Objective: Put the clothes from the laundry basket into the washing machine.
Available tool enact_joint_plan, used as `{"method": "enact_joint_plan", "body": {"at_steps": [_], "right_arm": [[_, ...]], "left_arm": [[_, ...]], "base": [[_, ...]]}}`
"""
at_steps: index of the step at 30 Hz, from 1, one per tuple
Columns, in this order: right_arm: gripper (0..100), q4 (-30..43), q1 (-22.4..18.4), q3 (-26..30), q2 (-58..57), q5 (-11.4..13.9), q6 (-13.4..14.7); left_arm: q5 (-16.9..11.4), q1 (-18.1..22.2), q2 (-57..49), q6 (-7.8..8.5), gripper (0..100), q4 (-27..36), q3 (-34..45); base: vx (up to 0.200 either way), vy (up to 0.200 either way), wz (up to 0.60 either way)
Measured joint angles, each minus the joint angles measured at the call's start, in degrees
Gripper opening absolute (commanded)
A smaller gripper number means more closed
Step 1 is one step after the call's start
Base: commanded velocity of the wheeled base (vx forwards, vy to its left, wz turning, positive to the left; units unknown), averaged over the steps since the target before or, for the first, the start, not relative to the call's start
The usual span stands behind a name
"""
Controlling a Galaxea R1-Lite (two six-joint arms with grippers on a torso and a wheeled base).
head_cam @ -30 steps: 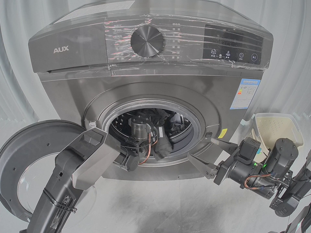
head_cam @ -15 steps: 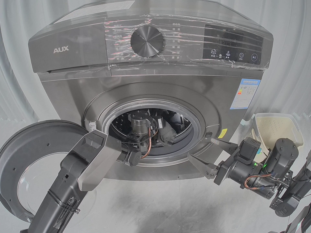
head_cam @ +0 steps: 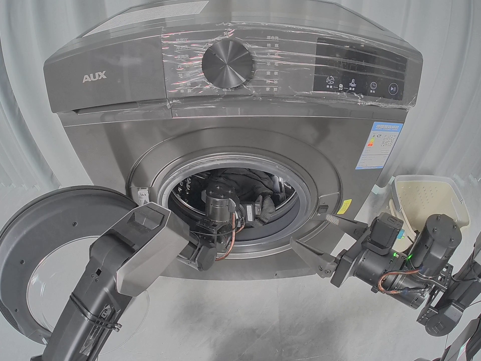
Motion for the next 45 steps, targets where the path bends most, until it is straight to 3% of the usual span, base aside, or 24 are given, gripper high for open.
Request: {"method": "enact_joint_plan", "body": {"at_steps": [3,10,11,23,32,37,38,41,45], "right_arm": [[100,0.0,0.0,0.0,0.0,0.0,0.0],[100,0.0,0.0,0.0,0.1,0.2,0.1],[100,0.0,0.0,0.0,0.1,0.1,0.1],[100,0.0,0.1,0.0,0.0,0.1,0.1],[100,0.0,0.3,0.0,0.0,0.1,0.1],[100,0.0,0.4,0.0,0.0,0.2,0.1],[100,0.0,0.4,0.0,0.0,0.1,0.1],[100,0.0,0.4,0.0,0.0,0.1,0.1],[100,0.0,0.4,0.0,0.0,0.1,0.0]], "left_arm": [[-1.8,-0.7,-1.2,0.00,100,0.9,3.1],[-2.4,-1.1,-0.3,-0.10,100,1.0,3.4],[-2.4,-1.1,0.0,-0.13,0,0.9,3.0],[-1.8,-1.0,1.4,-0.68,0,0.7,-2.1],[2.0,-0.3,4.1,-0.87,0,1.5,-13.8],[2.5,-0.2,5.0,-1.06,0,1.7,-14.2],[2.6,-0.2,4.9,-1.15,100,1.8,-13.6],[2.6,-0.6,4.1,-2.24,100,2.0,-11.3],[2.4,-1.6,1.9,-6.34,100,3.8,-8.6]], "base": [[0.000,0.000,0.00],[0.000,0.000,0.00],[0.000,0.000,0.00],[0.000,0.000,0.00],[0.000,0.000,0.00],[0.000,0.000,0.00],[0.000,0.000,0.00],[0.000,0.000,0.00],[0.000,0.000,0.00]]}}
